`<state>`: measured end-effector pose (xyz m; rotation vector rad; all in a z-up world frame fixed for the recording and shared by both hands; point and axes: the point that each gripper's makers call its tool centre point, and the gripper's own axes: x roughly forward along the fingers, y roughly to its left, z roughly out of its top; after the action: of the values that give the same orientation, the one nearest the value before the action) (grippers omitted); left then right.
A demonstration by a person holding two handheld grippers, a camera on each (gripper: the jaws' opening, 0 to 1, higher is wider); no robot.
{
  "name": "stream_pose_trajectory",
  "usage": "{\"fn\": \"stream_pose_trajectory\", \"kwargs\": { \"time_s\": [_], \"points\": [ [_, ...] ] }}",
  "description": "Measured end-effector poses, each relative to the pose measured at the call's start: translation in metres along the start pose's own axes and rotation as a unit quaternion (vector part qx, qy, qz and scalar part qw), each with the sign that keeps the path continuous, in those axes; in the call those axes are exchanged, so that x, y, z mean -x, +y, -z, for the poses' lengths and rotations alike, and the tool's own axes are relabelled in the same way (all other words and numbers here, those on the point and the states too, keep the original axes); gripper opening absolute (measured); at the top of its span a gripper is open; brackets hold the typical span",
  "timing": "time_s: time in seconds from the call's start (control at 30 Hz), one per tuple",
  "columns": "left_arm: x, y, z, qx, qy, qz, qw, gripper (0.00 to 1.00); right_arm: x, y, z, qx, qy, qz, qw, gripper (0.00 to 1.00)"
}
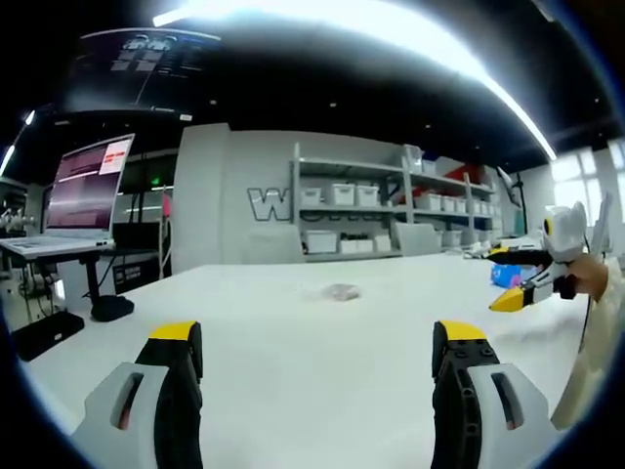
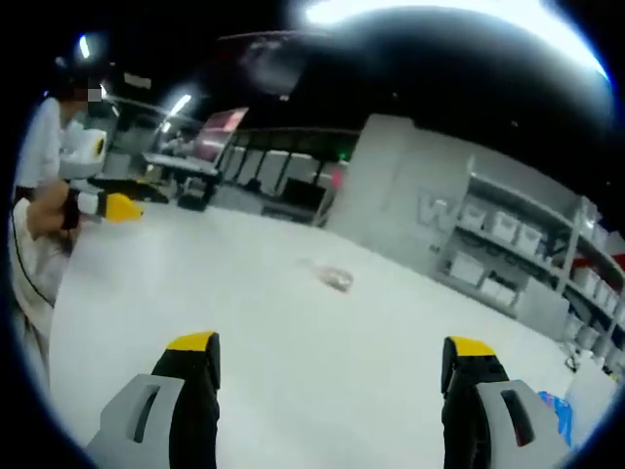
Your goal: Open the resealable bag by pulling the two sides of the seal apart until the entire bag opening is separated and visibly accessible.
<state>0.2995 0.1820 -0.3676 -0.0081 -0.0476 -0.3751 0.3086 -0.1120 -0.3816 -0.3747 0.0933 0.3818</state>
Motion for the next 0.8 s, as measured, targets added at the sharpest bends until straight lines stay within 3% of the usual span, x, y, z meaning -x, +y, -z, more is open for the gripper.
{"fn": "stream_pose_trajectory", "kwargs": {
  "time_s": [0.2, 0.8],
  "points": [
    [0.0, -0.001, -0.001, 0.001, -0.001, 0.002, 1.0, 0.97, -0.004, 0.002, -0.005, -0.005, 0.002, -0.005, 1.0, 0.95],
    [0.0, -0.002, 0.003, 0.007, 0.0, 0.007, 1.0, 0.96, -0.014, 0.004, -0.009, 0.044, 0.025, -0.022, 0.9985, 0.95]
  ]
}}
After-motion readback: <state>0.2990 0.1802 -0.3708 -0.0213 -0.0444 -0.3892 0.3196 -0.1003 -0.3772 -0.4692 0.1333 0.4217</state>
